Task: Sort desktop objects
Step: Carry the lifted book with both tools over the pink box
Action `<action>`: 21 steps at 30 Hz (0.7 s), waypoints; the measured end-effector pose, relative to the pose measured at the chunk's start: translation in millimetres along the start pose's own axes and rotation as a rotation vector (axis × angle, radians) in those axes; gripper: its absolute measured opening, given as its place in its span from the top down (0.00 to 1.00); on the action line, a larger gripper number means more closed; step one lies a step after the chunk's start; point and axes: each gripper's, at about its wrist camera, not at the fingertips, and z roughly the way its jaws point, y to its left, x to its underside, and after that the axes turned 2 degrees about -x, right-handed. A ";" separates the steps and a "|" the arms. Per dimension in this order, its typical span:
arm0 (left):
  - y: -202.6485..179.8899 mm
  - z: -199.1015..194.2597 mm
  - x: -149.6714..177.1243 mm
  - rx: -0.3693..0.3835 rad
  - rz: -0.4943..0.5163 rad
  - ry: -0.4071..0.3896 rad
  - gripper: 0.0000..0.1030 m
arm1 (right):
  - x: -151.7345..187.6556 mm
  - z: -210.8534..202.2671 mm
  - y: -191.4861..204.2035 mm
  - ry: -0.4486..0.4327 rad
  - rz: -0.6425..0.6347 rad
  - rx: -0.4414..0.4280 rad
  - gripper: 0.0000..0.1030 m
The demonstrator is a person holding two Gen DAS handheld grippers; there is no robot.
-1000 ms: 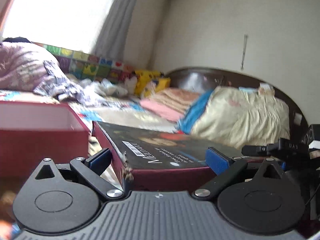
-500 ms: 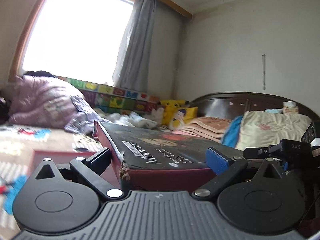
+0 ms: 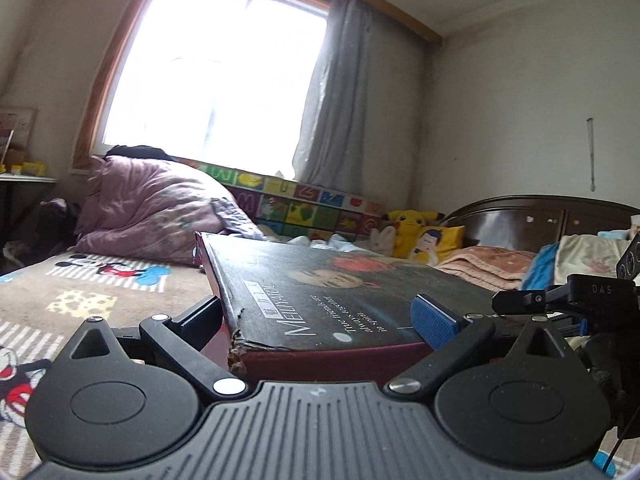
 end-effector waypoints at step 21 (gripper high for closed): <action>56.8 23.8 34.3 -0.084 -0.059 0.097 0.02 | 21.0 69.4 16.1 0.093 -0.064 0.029 0.09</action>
